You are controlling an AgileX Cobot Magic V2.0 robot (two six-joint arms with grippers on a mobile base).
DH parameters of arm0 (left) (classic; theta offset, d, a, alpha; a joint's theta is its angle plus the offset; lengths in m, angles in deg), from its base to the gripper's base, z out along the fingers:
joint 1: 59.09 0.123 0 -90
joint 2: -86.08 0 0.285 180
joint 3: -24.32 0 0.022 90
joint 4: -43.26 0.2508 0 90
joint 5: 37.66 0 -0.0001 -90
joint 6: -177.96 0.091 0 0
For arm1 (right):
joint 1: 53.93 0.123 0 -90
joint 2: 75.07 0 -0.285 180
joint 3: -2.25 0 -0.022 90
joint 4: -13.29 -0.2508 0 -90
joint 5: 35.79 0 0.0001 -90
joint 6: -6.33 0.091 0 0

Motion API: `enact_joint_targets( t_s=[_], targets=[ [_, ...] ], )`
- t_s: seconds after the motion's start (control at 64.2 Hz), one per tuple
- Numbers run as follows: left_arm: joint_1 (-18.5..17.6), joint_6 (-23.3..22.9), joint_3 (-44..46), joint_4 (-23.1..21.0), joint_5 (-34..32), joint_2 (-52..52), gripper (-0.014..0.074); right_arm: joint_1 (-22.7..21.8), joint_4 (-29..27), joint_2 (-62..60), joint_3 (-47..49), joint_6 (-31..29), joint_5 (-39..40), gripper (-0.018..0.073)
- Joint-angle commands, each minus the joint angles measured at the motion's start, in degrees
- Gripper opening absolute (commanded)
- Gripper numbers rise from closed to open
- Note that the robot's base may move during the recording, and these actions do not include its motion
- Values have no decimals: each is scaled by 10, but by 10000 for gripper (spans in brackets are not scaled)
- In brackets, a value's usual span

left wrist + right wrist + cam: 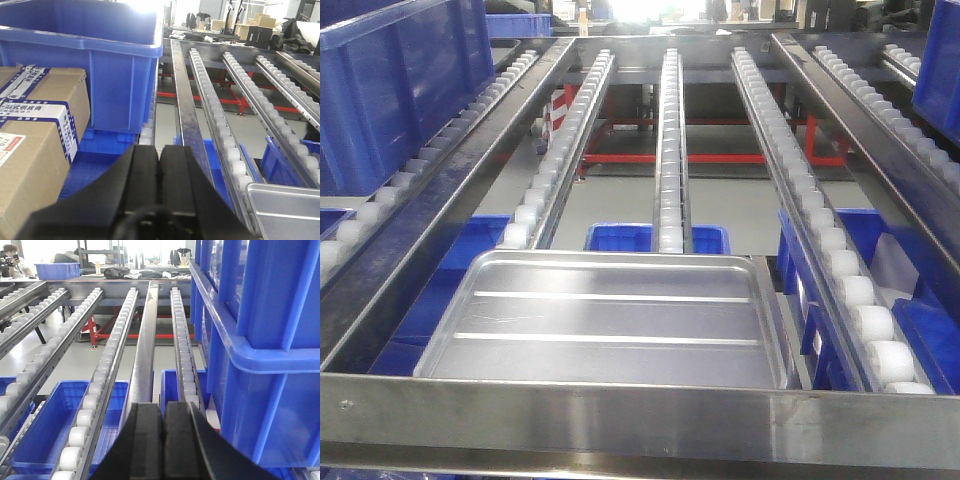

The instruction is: Grab silver tray and stack on right shelf

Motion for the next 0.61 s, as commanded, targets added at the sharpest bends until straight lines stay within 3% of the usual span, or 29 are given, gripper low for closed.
enact_joint_targets(
  t_s=[0.0, 0.591],
  targets=[
    [1, -1, -9, 0, -46, -9, -101, -2, 0, -12, 10, -6, 54, 49],
    [1, -1, -9, 0, -62, -9, -101, -2, 0, -12, 10, -6, 57, 49]
  ],
)
